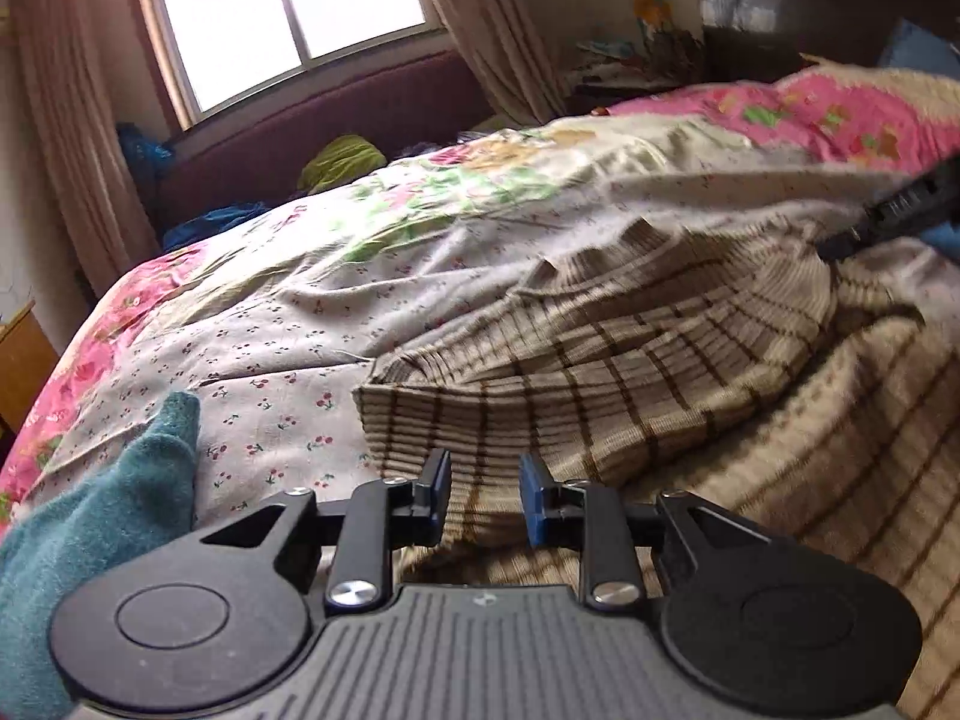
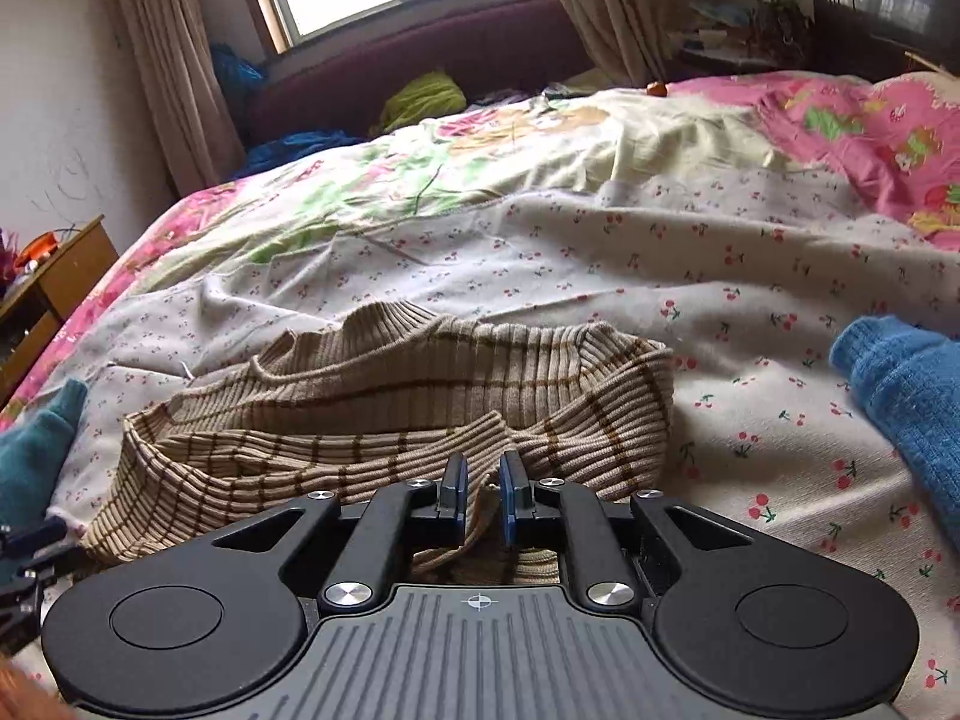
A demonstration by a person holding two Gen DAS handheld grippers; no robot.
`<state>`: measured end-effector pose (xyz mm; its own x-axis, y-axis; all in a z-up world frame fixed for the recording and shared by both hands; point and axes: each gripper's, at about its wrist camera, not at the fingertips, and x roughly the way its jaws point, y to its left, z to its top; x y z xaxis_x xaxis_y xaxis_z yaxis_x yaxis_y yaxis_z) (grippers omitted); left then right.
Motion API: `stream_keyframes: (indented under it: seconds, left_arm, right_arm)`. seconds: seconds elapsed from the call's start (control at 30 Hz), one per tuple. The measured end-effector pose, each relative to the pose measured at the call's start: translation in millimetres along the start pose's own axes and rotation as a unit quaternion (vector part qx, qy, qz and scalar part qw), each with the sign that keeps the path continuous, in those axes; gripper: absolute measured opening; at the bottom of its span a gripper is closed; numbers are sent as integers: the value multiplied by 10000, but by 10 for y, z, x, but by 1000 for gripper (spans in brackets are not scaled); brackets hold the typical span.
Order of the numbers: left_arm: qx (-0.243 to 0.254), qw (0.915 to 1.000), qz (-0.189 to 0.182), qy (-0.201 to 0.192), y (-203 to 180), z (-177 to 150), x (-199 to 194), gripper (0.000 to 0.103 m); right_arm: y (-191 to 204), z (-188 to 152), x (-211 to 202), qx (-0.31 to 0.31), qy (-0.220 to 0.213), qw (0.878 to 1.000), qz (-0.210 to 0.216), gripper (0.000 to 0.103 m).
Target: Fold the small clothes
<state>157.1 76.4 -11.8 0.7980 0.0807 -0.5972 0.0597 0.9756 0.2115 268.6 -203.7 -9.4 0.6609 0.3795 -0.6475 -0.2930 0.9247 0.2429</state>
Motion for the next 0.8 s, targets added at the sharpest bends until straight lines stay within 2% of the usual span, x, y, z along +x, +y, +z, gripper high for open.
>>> stream_keyframes:
  seconds: [0.1,0.17,0.23,0.33,0.4,0.5,0.6,0.73,0.8]
  left_arm:
    - [-242,9997,52,87,28,65,364,40]
    - [-113,9984,287,470,4,-11,635,41]
    - [-138,9980,222,571,42,-120,709,43]
    - [-32,9982,288,532,70,-143,523,43]
    - [-14,9981,240,564,97,-164,343,43]
    - [-180,9974,-26,701,144,-250,-33,43]
    - [-269,9953,-284,885,90,-423,-455,43]
    - [-462,9902,-686,1127,-41,-644,-933,43]
    - [-640,9858,-862,1294,-83,-730,-1095,43]
  right_arm:
    - [93,-58,129,-263,290,9992,125,14]
    - [32,-137,259,-450,543,9971,-300,12]
    - [-109,-205,300,-425,673,9950,-608,11]
    - [-236,-182,80,-167,620,9966,-509,12]
    - [-223,-203,-163,-319,590,9968,-427,13]
    - [-231,-351,-594,-411,750,9962,-152,16]
    - [-326,-577,-981,-203,1040,9944,-35,26]
    - [-410,-940,-1339,137,1506,9885,3,26]
    - [-410,-1107,-1456,176,1707,9852,24,31]
